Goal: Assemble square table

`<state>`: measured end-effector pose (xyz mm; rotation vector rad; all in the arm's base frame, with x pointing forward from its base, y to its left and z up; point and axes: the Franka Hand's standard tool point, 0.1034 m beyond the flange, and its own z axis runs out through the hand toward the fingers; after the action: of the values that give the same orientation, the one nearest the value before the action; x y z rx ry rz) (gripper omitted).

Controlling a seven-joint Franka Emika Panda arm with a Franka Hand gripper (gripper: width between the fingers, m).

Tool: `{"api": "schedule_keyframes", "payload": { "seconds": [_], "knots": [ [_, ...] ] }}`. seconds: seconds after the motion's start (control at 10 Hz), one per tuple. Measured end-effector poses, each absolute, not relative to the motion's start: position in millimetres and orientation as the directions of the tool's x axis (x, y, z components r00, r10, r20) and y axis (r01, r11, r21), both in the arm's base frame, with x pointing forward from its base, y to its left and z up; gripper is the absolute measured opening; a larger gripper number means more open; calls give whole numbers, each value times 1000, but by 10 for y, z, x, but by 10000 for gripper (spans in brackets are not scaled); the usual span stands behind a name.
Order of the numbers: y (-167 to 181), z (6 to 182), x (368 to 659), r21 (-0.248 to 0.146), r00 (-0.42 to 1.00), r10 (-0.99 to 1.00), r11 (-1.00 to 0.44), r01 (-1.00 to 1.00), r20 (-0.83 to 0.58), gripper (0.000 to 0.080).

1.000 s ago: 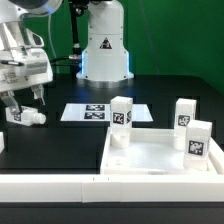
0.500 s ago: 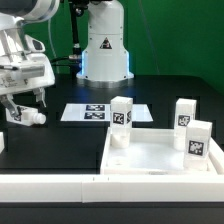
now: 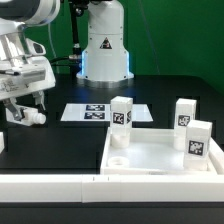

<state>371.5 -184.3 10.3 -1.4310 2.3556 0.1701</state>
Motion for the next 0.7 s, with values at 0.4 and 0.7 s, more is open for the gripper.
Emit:
{"api": "schedule_keyframes", "payload": {
  "seconds": [0.4,0.7],
  "knots": [
    [-1631,255,3961,-243,-6,-967,71,-967,-256,284],
    [-1594,236,3953,-306,279,-945,-218,-927,-171,284]
  ]
}}
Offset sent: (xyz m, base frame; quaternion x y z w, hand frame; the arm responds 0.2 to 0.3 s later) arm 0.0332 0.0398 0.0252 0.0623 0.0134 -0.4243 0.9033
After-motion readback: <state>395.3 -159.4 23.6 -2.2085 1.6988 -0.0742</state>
